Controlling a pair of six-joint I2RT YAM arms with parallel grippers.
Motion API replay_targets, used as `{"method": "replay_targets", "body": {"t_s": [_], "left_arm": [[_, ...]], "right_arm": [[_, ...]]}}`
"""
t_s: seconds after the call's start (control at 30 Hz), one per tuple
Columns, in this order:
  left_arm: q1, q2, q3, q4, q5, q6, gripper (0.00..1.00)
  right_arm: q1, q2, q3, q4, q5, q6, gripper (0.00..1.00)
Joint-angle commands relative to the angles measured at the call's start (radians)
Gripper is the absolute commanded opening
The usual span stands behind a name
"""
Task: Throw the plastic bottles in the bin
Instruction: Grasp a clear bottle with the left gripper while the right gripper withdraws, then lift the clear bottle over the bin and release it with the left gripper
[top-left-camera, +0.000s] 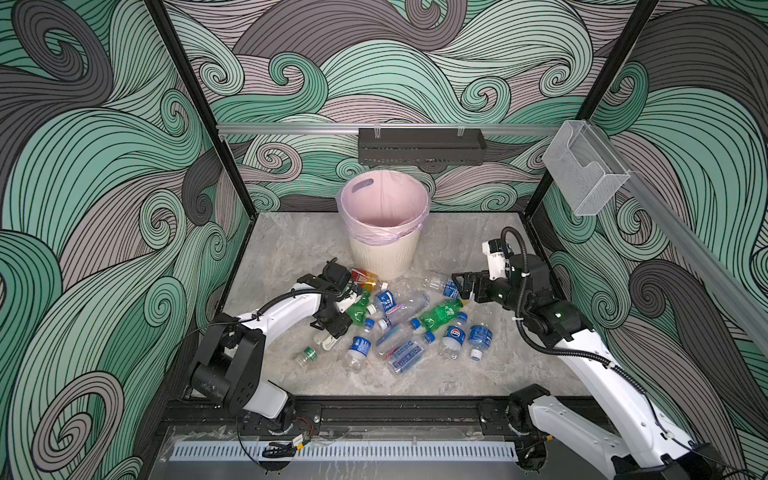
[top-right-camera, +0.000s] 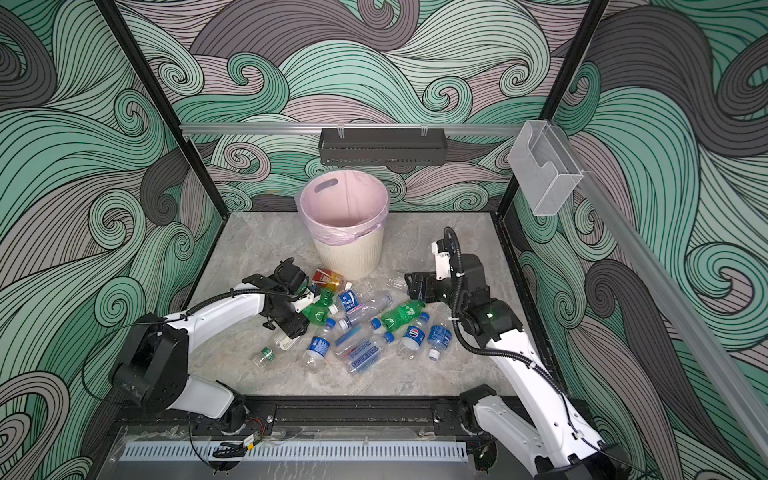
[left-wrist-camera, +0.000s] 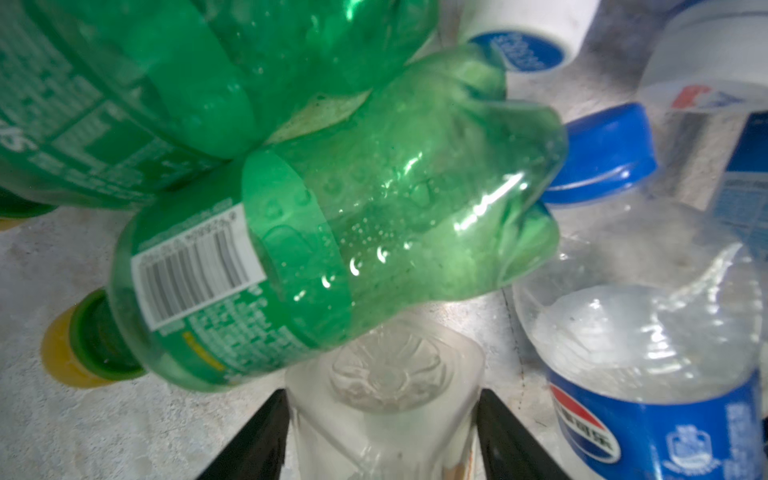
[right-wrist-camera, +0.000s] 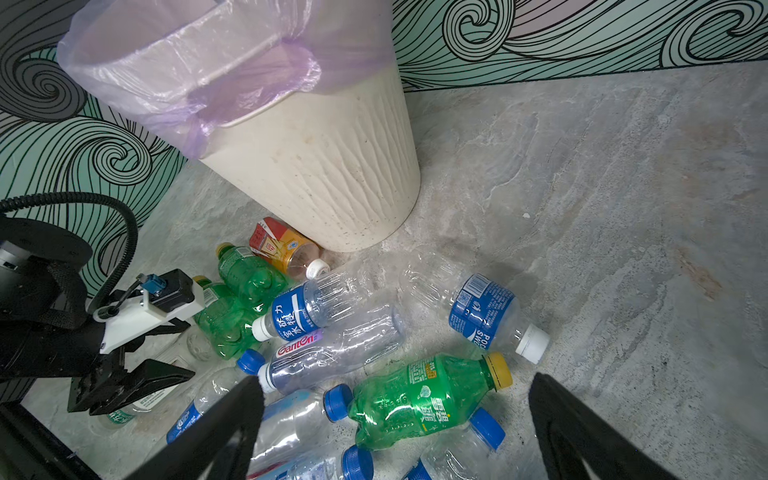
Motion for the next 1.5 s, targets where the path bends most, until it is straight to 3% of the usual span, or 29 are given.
{"method": "replay_targets", "body": {"t_s": [0.0, 0.17, 0.63, 0.97, 1.47], "left_arm": [[-0.015, 0.025, 0.001, -0.067, 0.026, -0.013, 0.72], [-0.018, -0.013, -0.006, -0.072, 0.051, -0.010, 0.76], [-0.020, -0.063, -0.045, -0.034, 0.035, 0.011, 0.75], [-0.021, -0.063, -0.043, -0.037, 0.017, 0.008, 0.58], [-0.013, -0.453, -0.039, -0.039, -0.132, -0.045, 0.48]], "right_arm": [[-0.007, -0.009, -0.008, 0.002, 0.008, -0.017, 1.00], [-0.010, -0.008, -0.007, 0.003, 0.006, -0.014, 1.00], [-0.011, -0.018, -0.004, -0.009, 0.010, -0.011, 1.00], [-0.013, -0.029, -0.010, -0.013, 0.016, -0.015, 1.00], [-0.016, -0.005, -0.024, -0.014, 0.042, -0.014, 1.00]]}}
